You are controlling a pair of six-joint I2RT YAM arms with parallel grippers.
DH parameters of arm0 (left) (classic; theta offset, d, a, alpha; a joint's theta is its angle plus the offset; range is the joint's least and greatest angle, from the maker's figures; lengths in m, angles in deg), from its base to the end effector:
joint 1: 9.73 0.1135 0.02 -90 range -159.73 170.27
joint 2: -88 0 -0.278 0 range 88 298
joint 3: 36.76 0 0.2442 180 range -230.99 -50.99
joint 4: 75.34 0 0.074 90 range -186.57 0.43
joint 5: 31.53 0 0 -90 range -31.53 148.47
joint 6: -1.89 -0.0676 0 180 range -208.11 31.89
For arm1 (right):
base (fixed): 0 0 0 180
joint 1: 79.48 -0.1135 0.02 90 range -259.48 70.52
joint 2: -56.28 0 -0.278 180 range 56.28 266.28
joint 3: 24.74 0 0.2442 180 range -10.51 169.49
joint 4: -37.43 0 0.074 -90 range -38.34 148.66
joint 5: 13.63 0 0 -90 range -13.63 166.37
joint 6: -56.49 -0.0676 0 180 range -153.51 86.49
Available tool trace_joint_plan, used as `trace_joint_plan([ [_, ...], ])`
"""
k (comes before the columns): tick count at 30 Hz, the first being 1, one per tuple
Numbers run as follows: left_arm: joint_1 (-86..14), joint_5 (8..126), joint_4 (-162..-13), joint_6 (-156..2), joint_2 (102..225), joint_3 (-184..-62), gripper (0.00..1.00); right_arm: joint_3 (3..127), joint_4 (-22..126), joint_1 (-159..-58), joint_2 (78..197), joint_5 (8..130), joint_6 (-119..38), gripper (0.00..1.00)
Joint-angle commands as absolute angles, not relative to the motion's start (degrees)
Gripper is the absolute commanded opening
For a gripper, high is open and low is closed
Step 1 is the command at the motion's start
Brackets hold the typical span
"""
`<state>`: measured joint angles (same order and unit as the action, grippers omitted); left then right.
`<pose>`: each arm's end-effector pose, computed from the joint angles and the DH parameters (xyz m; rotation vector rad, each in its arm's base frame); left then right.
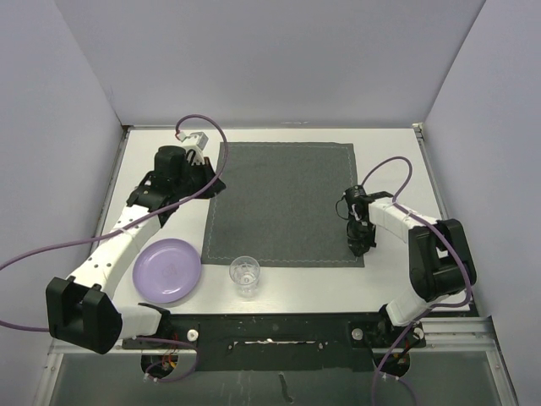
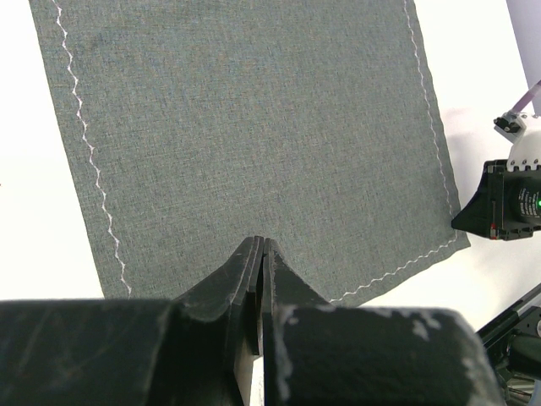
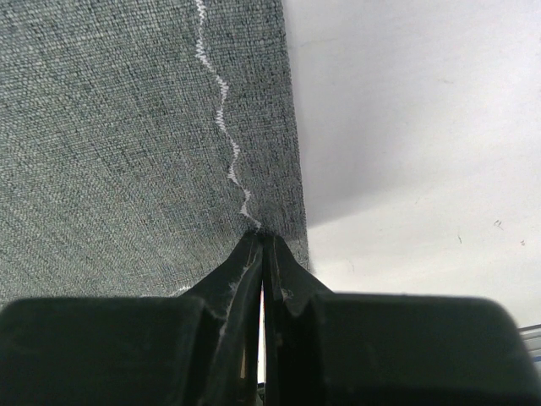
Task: Set the dinner table for one person
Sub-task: Flatten out the napkin at the center of the board.
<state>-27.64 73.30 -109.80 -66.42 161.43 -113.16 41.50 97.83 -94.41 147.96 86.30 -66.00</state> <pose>0.2834 -0.1098 0.3198 0.0866 2.1747 -0.6777 0.2531 0.0554 0.1463 0.4672 2.9628 -0.1948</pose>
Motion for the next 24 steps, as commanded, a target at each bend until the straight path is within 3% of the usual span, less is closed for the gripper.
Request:
trace_joint_plan([
  [1, -27.30, 73.76, -108.55, -67.51, 158.51, -113.48, 0.00, 43.59, 97.77, -94.08, 148.68, 87.99, -65.94, 0.00],
  [24, -26.50, 73.16, -108.82, -67.98, 159.40, -113.64, 0.00, 46.78, 96.20, -87.87, 157.44, 90.46, -63.08, 0.00],
])
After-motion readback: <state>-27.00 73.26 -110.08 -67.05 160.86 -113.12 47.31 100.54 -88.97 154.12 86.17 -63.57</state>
